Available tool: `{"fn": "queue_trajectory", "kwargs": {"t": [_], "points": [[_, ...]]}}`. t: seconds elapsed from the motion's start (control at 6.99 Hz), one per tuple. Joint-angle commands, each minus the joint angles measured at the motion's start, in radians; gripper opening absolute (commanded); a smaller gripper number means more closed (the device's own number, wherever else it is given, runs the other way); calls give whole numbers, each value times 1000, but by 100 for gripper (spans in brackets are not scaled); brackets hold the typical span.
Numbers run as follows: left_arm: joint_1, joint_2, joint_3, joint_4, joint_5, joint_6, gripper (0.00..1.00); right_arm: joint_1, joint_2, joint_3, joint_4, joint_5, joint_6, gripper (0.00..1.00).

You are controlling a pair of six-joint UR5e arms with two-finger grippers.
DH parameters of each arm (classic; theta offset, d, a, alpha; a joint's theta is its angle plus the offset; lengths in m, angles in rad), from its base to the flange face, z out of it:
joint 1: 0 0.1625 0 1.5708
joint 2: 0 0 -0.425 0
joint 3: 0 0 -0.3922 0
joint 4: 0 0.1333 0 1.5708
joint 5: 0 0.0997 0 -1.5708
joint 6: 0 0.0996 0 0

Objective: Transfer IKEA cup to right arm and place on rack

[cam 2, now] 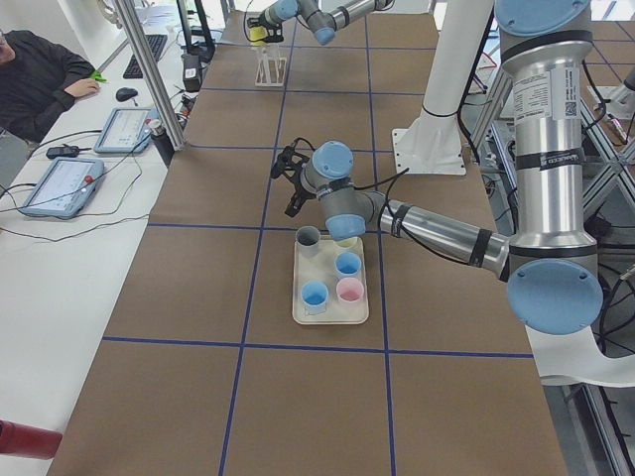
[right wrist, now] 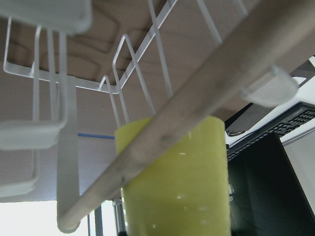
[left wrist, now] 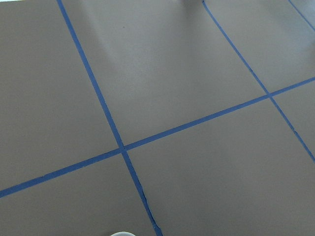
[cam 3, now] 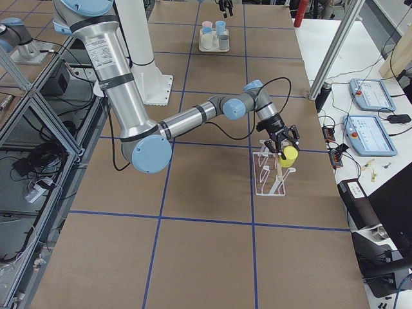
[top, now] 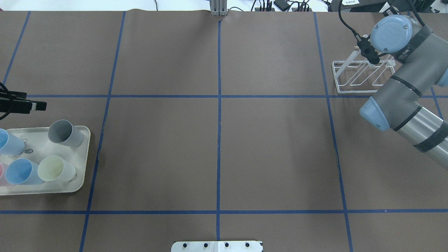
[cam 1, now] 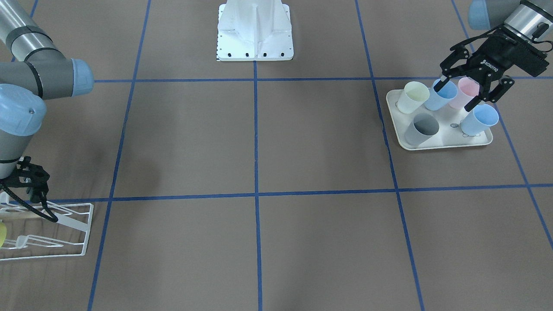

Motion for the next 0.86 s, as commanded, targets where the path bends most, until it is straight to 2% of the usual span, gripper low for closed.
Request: {"fn": "queue_trajectory", "kwargs": {"t": [0.0, 0.14, 0.29, 0.72], "points": [[0, 0, -2, 0, 0, 0, 100, -9, 6, -10, 0, -15, 7, 58], [0, 0, -2, 0, 0, 0, 100, -18, 6, -12, 0, -41, 14, 73], [0, 0, 0, 0, 0, 0, 100, -21, 5, -12, 0, -50, 14, 80], [0, 0, 2, 0, -2, 0, 100, -23, 14, -10, 6, -49, 20, 87]]}}
